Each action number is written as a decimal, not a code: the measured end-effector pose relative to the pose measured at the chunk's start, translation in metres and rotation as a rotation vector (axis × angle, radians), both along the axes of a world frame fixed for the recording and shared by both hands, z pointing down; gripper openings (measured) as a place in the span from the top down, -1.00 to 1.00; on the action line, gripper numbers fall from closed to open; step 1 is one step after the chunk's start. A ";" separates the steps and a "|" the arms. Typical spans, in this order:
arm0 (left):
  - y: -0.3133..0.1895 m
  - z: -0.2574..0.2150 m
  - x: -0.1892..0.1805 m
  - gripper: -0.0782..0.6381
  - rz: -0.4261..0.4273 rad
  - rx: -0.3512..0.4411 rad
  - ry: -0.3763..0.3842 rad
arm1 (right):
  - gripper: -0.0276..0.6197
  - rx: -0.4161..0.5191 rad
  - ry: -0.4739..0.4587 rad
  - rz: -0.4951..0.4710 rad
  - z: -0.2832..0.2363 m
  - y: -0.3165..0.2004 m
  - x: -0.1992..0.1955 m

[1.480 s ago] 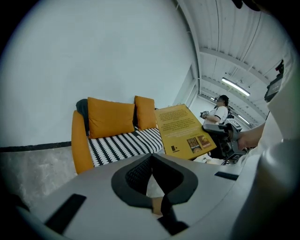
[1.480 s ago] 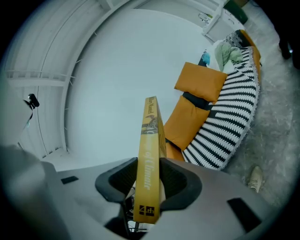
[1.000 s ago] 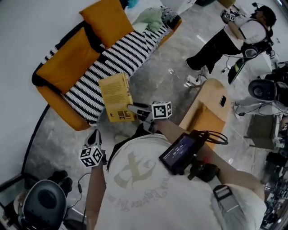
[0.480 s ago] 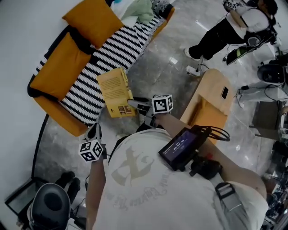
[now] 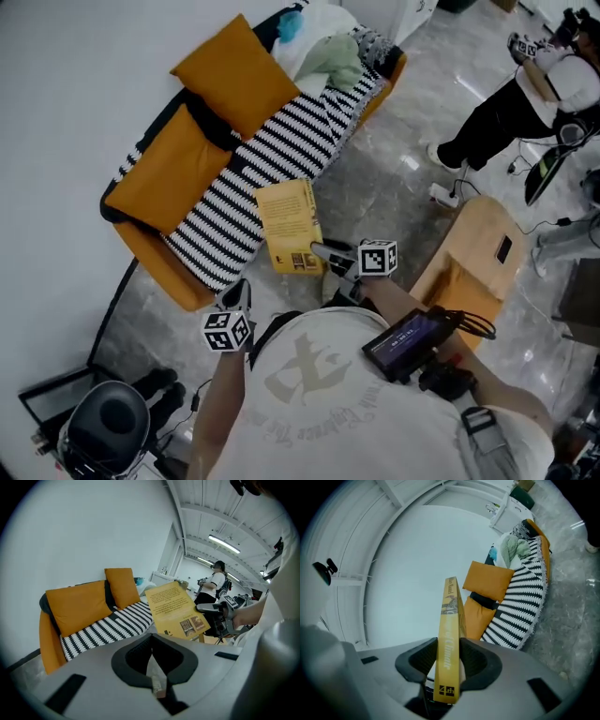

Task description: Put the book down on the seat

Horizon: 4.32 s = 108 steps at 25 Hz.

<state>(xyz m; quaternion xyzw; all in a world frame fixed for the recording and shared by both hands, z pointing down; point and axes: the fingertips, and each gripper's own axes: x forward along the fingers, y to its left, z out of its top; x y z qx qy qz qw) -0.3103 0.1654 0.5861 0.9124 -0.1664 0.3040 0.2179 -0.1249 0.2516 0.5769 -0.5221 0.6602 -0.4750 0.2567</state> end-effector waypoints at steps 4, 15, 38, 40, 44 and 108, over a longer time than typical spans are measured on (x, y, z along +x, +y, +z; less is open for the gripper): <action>-0.002 -0.007 0.042 0.75 -0.005 0.021 -0.008 | 0.42 -0.003 -0.009 0.004 0.008 0.004 0.039; 0.000 -0.024 0.171 0.75 -0.012 0.066 -0.058 | 0.42 -0.035 -0.027 -0.025 0.019 0.030 0.147; -0.086 0.001 0.264 0.75 0.092 0.000 -0.013 | 0.42 -0.190 0.067 0.081 0.040 -0.036 0.229; -0.100 0.001 0.265 0.75 0.089 -0.008 -0.012 | 0.42 -0.202 0.085 0.069 0.039 -0.052 0.232; -0.126 0.005 0.266 0.75 0.087 -0.022 -0.013 | 0.42 -0.216 0.116 0.054 0.035 -0.084 0.236; -0.313 0.023 0.216 0.75 -0.454 -0.135 -0.118 | 0.42 -0.462 0.293 -0.455 0.148 -0.423 0.272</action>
